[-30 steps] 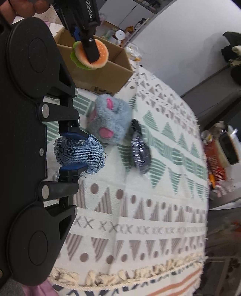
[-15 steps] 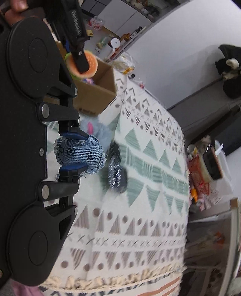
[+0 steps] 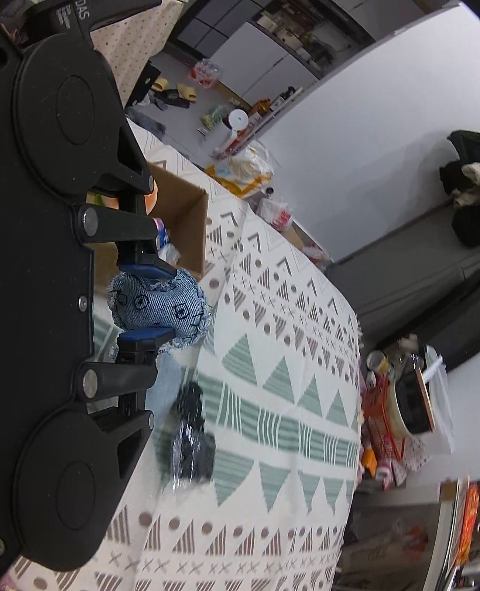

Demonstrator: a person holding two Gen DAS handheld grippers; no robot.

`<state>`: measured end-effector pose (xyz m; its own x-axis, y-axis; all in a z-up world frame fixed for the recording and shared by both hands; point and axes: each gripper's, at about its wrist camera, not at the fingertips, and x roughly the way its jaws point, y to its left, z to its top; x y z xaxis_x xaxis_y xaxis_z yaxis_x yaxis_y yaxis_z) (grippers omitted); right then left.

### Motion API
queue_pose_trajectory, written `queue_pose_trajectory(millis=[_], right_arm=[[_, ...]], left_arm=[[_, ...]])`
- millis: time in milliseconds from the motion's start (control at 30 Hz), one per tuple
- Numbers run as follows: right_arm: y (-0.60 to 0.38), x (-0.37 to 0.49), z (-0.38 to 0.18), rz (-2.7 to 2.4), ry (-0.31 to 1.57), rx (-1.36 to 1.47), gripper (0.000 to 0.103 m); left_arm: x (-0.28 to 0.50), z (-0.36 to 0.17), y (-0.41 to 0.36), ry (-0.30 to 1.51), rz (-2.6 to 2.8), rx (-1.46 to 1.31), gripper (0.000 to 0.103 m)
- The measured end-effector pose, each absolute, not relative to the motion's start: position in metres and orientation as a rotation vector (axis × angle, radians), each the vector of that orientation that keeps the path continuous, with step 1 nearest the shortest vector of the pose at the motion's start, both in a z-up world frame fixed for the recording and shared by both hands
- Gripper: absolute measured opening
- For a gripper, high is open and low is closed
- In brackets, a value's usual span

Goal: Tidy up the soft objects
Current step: 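Carry the burger toy into the box with the left gripper while the right drops the denim plush there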

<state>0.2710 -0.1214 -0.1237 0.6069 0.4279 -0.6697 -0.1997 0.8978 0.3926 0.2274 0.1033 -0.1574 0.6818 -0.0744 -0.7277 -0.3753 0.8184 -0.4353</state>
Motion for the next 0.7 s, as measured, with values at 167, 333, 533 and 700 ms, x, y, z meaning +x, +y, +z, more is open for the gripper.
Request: queue_pose_trajectory(millis=[167, 333, 533, 700], right_arm=[[-0.097, 0.280, -0.130, 0.411, 0.870, 0.291, 0.028], [-0.076, 0.287, -0.136, 0.454, 0.894, 0.303, 0.028], [-0.058, 0.293, -0.140, 0.512, 0.916, 0.334, 0.036], [-0.060, 0.296, -0.139, 0.536, 0.919, 0.355, 0.042]], left_arm=[[0.232, -0.167, 0.123, 0.834, 0.248, -0.640, 0.022], [0.235, -0.174, 0.138, 0.843, 0.325, -0.657, 0.025], [0.241, -0.177, 0.145, 0.856, 0.357, -0.669, 0.039], [0.241, -0.176, 0.144, 0.845, 0.410, -0.654, 0.051]])
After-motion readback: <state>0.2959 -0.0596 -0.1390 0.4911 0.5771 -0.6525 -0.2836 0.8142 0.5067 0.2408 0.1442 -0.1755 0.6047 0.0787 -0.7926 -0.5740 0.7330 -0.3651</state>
